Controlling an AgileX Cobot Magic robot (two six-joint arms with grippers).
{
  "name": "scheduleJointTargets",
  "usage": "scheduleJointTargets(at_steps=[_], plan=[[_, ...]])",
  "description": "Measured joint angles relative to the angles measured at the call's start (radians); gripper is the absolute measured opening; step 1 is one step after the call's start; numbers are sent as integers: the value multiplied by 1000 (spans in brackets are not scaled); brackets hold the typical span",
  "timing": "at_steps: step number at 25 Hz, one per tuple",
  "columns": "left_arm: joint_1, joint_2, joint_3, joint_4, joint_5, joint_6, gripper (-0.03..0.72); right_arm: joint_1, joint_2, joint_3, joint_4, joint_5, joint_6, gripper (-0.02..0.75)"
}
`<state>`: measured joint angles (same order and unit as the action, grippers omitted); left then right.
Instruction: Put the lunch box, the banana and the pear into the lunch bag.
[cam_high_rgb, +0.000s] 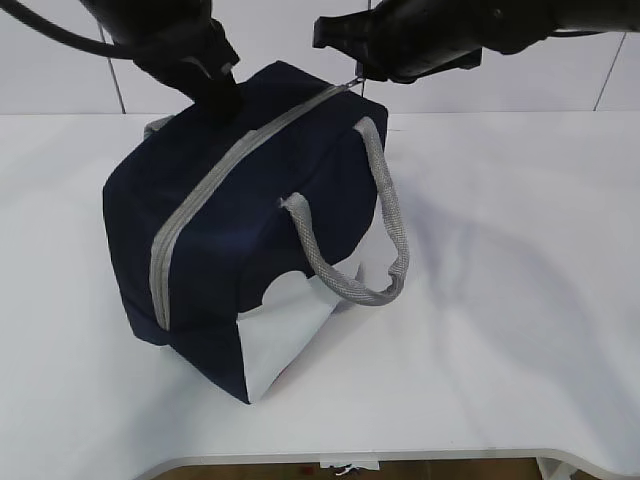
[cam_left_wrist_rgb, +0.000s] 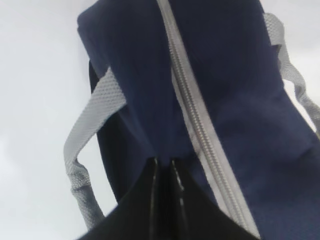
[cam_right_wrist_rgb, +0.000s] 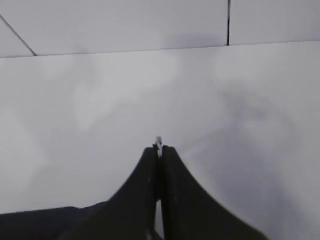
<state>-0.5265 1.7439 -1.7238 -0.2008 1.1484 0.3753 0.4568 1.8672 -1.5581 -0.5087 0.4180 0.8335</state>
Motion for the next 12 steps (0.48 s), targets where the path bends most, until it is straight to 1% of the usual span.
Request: scheduleJointTargets(at_steps=[4,12], plan=[[0,-13,0,0,-20,6,-3,-17,32,-4,12,2,2,1],[0,-22,0,-2,-16,19,-3,-19,107,-6,21,26,2,1]])
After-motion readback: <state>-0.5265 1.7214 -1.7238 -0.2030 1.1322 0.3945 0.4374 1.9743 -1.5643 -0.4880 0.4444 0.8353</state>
